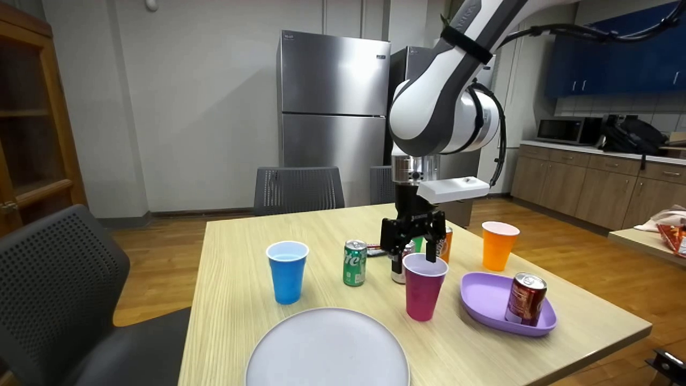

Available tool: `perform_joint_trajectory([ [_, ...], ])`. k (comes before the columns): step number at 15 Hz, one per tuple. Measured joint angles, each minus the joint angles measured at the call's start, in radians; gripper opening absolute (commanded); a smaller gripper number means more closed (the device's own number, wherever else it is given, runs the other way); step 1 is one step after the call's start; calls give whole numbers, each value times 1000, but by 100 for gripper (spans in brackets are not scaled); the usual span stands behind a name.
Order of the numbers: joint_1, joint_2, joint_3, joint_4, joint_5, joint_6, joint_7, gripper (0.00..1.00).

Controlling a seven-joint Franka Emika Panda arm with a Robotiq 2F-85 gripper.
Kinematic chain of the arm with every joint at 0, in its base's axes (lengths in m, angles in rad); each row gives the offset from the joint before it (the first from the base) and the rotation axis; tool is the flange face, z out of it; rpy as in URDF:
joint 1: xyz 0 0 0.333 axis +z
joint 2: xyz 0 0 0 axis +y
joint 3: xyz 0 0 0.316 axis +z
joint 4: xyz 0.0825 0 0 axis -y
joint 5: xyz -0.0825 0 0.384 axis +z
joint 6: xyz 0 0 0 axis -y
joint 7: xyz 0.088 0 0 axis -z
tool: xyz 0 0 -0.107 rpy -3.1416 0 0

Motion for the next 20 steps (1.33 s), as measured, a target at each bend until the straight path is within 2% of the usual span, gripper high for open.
perform_joint_trajectory([
  [4,0,19,0,0,-3,0,0,100],
  [5,0,22,0,0,-4,0,0,75],
  [6,0,24,0,0,-6,0,0,72],
  [7,0,26,0,0,-8,0,0,65],
  [15,0,29,-1,1,-20,0,0,3],
  [16,0,29,-1,2,-21,0,0,0],
  [20,0,27,-3,6,-34,0,0,1],
])
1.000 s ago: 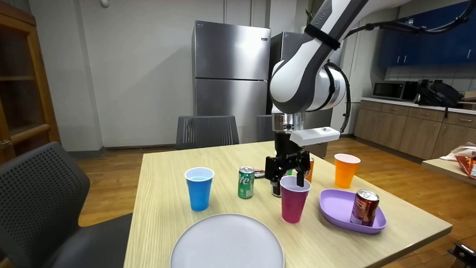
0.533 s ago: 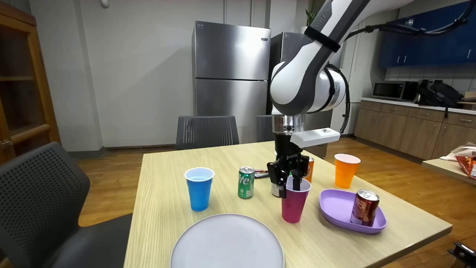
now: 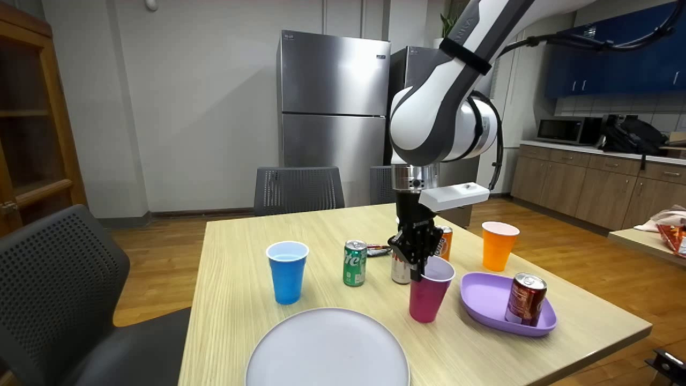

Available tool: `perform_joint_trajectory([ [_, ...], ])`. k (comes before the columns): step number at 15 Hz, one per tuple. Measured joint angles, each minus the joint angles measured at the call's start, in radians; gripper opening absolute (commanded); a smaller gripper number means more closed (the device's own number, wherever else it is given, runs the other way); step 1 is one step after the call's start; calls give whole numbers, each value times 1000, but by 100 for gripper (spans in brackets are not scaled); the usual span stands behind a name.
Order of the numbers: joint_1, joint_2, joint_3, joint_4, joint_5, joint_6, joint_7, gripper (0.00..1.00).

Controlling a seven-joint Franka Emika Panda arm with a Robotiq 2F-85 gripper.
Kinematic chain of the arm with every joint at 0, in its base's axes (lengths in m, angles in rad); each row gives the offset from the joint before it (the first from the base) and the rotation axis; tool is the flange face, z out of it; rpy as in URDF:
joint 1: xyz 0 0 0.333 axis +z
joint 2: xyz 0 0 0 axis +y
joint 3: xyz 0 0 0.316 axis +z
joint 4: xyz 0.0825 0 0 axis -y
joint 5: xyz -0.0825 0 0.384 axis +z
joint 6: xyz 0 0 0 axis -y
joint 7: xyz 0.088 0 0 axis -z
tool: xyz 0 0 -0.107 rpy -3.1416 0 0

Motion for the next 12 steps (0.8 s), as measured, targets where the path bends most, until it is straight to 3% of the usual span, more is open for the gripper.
perform_joint_trajectory([
  [12,25,-56,7,10,-20,-62,-1,1],
])
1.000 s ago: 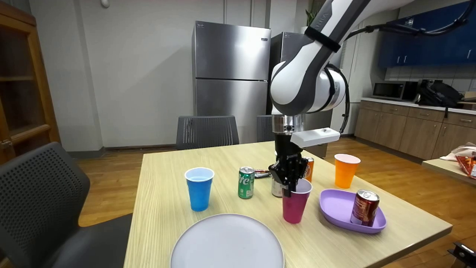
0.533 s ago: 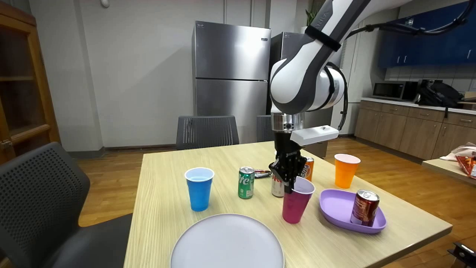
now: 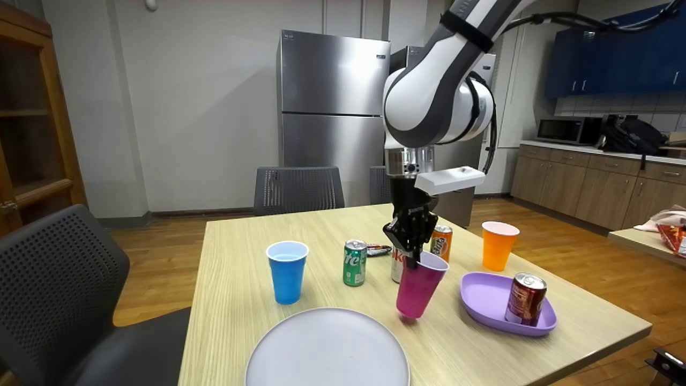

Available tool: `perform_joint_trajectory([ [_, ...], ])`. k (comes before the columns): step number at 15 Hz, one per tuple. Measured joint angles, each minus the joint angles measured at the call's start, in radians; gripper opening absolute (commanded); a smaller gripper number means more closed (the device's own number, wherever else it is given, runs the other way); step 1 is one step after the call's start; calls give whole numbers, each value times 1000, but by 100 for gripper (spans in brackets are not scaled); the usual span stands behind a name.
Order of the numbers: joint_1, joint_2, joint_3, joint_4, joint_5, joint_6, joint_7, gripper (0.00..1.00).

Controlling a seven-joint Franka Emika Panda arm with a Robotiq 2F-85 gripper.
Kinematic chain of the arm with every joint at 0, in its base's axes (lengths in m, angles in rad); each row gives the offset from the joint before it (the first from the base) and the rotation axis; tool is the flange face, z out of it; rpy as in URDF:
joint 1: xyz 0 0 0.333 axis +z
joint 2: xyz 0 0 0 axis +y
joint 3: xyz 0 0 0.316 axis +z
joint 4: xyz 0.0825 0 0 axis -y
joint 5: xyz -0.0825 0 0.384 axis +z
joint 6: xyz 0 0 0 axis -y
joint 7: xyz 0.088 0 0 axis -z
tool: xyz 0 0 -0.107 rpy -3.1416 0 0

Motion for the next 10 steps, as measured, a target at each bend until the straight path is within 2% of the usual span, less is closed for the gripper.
perform_joint_trajectory([
  [10,102,-108,59,7,-19,-147,2,1],
])
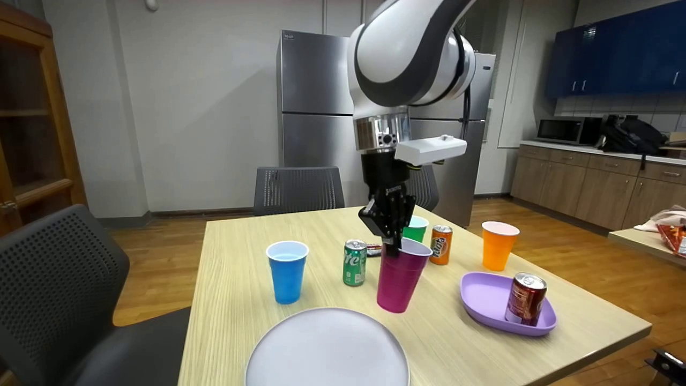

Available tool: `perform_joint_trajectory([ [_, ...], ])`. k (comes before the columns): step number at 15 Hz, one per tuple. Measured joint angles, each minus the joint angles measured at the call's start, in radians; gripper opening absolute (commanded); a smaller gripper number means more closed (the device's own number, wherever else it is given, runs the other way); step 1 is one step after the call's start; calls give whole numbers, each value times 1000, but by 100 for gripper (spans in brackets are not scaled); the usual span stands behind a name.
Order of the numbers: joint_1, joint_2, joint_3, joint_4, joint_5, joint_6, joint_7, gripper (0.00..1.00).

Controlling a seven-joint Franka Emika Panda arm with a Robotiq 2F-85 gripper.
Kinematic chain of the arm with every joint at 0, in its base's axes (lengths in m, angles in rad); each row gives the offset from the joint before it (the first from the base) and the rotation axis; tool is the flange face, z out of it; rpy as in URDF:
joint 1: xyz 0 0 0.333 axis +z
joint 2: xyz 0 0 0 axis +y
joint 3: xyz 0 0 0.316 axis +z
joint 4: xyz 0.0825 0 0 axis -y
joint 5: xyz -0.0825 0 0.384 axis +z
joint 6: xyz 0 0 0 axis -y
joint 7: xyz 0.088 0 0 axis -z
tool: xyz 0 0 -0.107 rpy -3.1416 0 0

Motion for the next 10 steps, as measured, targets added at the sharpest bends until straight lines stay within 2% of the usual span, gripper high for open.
perform_joint_trajectory([
  [10,95,-21,75,15,-35,-81,59,1],
])
